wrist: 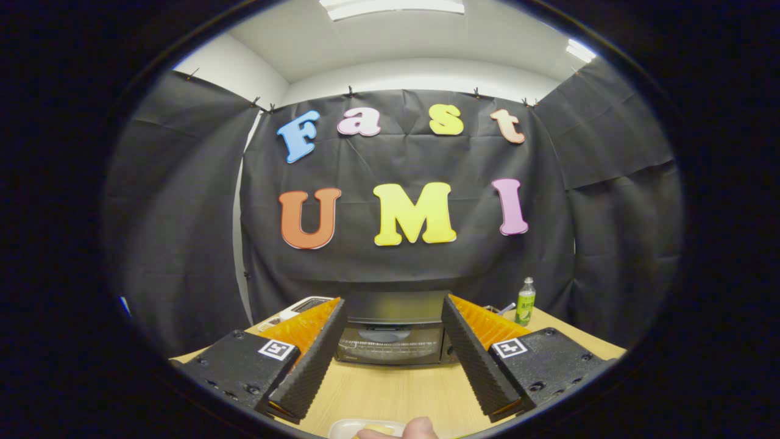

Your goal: Open the toaster oven, put the food inside, and close the toaster oven door.

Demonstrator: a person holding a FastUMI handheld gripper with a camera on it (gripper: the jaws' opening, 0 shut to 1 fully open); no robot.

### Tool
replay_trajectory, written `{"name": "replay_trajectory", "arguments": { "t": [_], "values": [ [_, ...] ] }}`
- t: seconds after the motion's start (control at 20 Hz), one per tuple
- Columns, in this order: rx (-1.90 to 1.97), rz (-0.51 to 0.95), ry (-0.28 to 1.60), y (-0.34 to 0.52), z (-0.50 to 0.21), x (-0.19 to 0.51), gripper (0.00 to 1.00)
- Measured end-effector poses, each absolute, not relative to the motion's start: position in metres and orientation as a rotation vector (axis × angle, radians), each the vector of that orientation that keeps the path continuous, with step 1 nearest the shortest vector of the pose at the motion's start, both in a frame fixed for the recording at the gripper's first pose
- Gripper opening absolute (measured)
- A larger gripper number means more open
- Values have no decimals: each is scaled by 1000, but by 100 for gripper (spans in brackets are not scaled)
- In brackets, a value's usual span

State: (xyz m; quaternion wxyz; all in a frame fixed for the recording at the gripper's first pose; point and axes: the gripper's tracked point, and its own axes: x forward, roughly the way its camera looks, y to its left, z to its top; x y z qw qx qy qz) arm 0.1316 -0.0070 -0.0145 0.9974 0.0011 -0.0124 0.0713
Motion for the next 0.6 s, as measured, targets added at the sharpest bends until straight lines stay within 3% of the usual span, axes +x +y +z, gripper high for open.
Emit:
{"name": "replay_trajectory", "arguments": {
  "t": [0.6],
  "values": [
    [-54,161,95,31,-92,285,100]
  ]
}}
